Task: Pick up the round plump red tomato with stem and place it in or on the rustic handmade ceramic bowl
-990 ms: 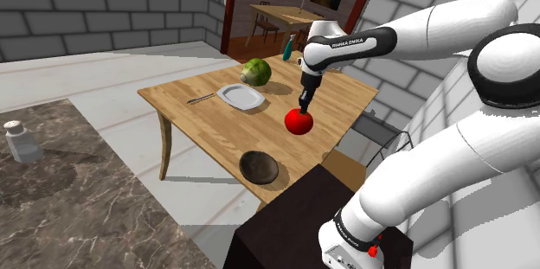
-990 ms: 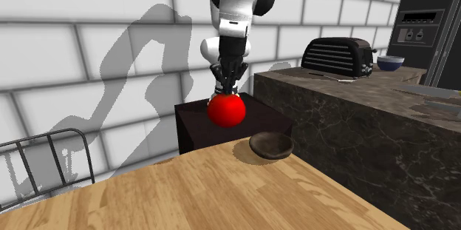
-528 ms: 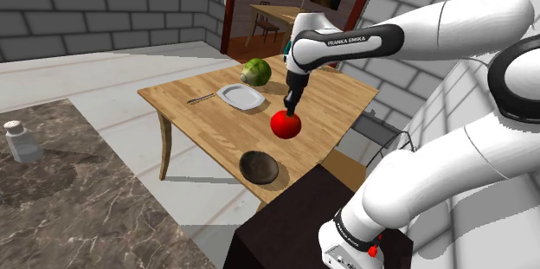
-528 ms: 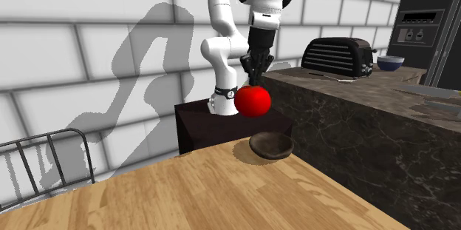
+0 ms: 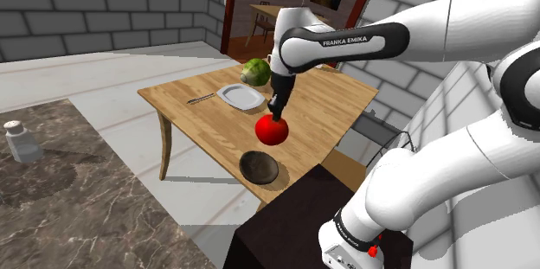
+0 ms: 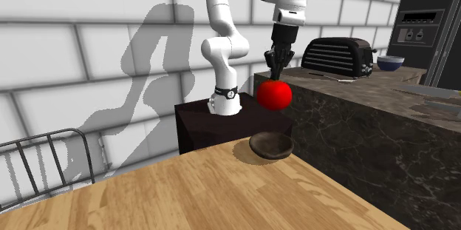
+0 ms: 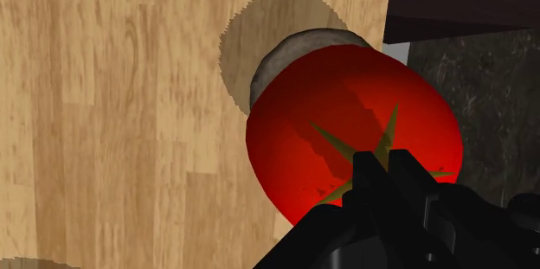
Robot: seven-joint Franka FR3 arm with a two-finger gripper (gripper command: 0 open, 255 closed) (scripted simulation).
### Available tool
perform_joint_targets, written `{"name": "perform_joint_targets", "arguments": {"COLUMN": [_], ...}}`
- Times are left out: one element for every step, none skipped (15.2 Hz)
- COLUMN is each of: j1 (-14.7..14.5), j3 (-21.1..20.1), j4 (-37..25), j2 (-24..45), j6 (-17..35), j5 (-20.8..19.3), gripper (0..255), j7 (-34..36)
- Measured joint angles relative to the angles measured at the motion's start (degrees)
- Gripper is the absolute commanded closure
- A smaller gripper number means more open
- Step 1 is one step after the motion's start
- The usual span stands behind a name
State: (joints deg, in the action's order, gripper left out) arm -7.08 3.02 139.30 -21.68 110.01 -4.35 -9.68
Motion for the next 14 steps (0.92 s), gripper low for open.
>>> {"name": "perform_joint_targets", "arguments": {"j1": [-0.08,-0.12,-0.18,-0.19,-0.16,-0.14,-0.17,-0.16,-0.18,-0.16,-0.13,-0.13,-0.16,-0.15], "j3": [-0.09,-0.15,-0.22,-0.21,-0.17,-0.13,-0.16,-0.13,-0.15,-0.13,-0.08,-0.07,-0.09,-0.07], "j4": [0.38,0.79,1.15,1.61,2.03,2.69,3.12,3.6,4.03,4.65,5.13,5.42,5.75,6.28], "j2": [0.34,0.67,1.0,1.39,1.73,2.19,2.51,2.88,3.35,3.65,3.84,4.36,4.99,5.38], "j6": [0.7,1.42,2.09,2.93,3.7,4.82,5.56,6.41,7.31,8.23,8.9,9.71,10.66,11.58], "j5": [0.07,0.1,0.15,0.14,0.1,0.06,0.07,0.04,0.04,0.0,-0.04,-0.05,-0.04,-0.07], "gripper": [255,255,255,255,255,255,255,255,255,255,255,255,255,255], "j7": [0.19,0.33,0.48,0.54,0.53,0.57,0.66,0.68,0.77,0.8,0.78,0.83,0.93,0.96]}}
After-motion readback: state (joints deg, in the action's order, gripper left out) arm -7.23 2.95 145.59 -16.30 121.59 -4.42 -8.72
